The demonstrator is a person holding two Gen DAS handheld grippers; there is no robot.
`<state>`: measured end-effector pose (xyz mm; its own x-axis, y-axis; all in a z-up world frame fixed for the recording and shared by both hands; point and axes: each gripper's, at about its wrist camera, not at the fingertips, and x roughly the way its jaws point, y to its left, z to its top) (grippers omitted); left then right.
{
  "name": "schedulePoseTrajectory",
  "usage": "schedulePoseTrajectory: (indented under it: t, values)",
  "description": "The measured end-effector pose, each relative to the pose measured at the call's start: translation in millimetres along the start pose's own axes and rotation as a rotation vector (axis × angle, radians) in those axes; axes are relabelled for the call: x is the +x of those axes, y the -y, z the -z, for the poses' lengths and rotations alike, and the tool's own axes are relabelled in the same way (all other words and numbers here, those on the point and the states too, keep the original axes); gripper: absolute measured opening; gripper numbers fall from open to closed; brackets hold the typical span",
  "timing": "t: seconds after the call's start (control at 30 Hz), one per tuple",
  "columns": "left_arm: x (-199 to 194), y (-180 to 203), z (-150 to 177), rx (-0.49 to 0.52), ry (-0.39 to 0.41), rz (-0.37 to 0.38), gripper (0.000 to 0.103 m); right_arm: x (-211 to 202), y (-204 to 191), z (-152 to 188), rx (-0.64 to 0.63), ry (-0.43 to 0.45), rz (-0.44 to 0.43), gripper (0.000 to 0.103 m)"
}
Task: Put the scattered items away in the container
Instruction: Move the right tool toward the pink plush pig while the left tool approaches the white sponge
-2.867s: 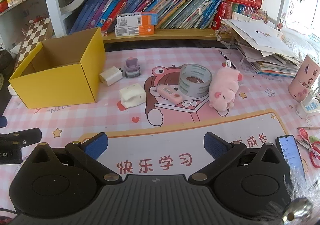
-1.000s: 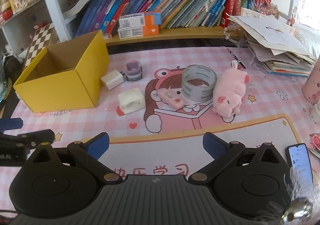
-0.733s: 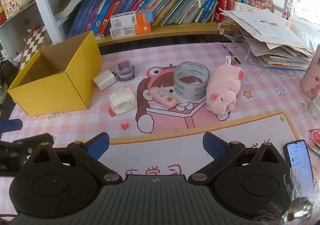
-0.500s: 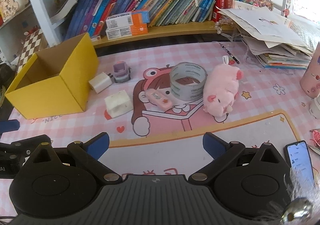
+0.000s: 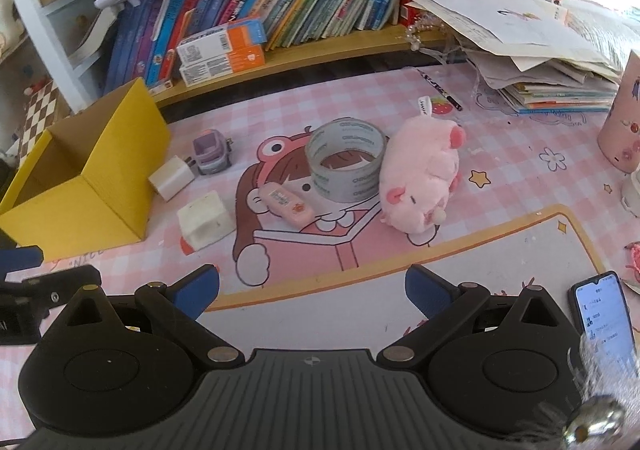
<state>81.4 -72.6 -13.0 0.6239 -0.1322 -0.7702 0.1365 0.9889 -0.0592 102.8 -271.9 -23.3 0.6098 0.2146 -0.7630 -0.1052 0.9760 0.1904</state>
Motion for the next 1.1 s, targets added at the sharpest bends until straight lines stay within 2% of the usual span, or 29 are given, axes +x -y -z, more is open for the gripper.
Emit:
schedulePoseTrajectory:
  t: [0.23,0.53,0.73,0.8,0.97,1.1]
  values:
    - [18,8,-7,0.029,-0.04,0.015,0.103,12,9,-9,0.009,0.018,0.013,0.098]
    - [44,12,-9,0.062,-0.124,-0.01,0.103,35,21,-16,0.04,-0.016,0.015,0.098]
    - [55,19,-13,0.11,-0.099,0.029,0.102,48,30,-25,0.038,-0.003,0.054,0.097]
    - [58,24,-15,0.136,-0.079,0.033,0.1,52,33,-27,0.039,0.001,0.066,0.097]
    - [66,31,-21,0.169,-0.037,0.021,0.083,57,41,-31,0.049,0.016,0.101,0.097]
    - [75,32,-26,0.186,-0.031,0.009,0.083,61,48,-32,0.065,0.022,0.133,0.094]
